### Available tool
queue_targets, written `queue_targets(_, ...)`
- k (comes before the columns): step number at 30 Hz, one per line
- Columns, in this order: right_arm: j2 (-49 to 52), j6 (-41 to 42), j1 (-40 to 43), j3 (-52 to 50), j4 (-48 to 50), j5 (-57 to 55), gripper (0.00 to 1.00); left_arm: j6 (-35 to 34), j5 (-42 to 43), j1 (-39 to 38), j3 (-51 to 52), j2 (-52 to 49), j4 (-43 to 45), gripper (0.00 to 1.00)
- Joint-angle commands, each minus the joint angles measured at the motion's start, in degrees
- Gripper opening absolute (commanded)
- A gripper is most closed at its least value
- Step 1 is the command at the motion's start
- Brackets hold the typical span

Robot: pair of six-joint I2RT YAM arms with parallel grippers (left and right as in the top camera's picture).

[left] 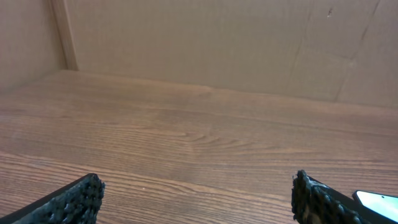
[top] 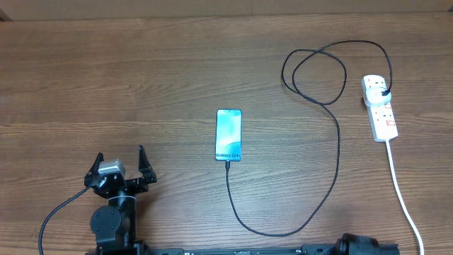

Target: Plug charger to phone and switch on socket

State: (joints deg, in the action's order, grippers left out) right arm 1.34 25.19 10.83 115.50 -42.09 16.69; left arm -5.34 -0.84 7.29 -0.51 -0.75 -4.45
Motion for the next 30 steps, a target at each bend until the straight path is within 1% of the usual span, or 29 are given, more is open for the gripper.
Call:
queue_targets(1, -1.0, -0.2, 0.9, -1.2, -0.2, -1.2, 0.54, 1.6, -0.5, 0.6, 0.2, 0.5, 0.1, 1.00)
queue_targets(5, -1.0, -0.2, 1.7, -2.2, -0.2, -1.2, 0.54, 4.1, -0.4, 0.6, 0.2, 0.5, 0.0, 1.00)
queue_targets(9, -1.0, -0.2, 2.4, -2.7, -0.1, -1.3, 0.54, 4.2, -0.4, 0.6, 0.2, 0.5, 0.1, 1.00)
queue_targets(10, -0.9, -0.2, 2.5, -3.1, 0.4, -1.2, 0.56, 4.2, -0.4, 0.6, 0.2, 0.5, 0.1, 1.00)
queue_targets(12, -0.9, -0.3, 2.8, -3.7, 1.2, -1.3, 0.63, 4.2, -0.4, 0.6, 0.2, 0.5, 0.1, 1.00)
queue_targets(16, -1.0, -4.2, 2.8, -4.3, 1.2, -1.2, 0.68, 4.2, -0.4, 0.6, 0.2, 0.5, 0.1, 1.00)
queue_targets(22, -1.0, -4.3, 2.2, -4.3, -0.7, -1.0, 0.68, 4.2, -0.4, 0.6, 0.2, 0.5, 0.0, 1.00)
queue_targets(25, -1.0, -5.1, 1.4, -4.2, -3.5, -1.3, 0.70, 4.3, -0.4, 0.6, 0.2, 0.5, 0.1, 1.00)
queue_targets(26, -1.0, -6.0, 1.0, -4.1, -3.5, -1.3, 0.73, 4.3, -0.4, 0.6, 0.2, 0.5, 0.1, 1.00)
queue_targets(27, -1.0, -6.0, 0.7, -4.1, -3.4, -1.6, 0.82, 4.2, -0.4, 0.6, 0.2, 0.5, 0.1, 1.00)
queue_targets(28, -1.0, -6.1, 0.3, -4.1, -3.4, -2.1, 0.98, 4.2, -0.4, 0.6, 0.2, 0.5, 0.1, 0.99)
queue_targets(30, -1.0, -7.1, -0.5, -4.2, -3.7, -4.4, 1.00, 4.3, -0.4, 0.6, 0.2, 0.5, 0.1, 1.00)
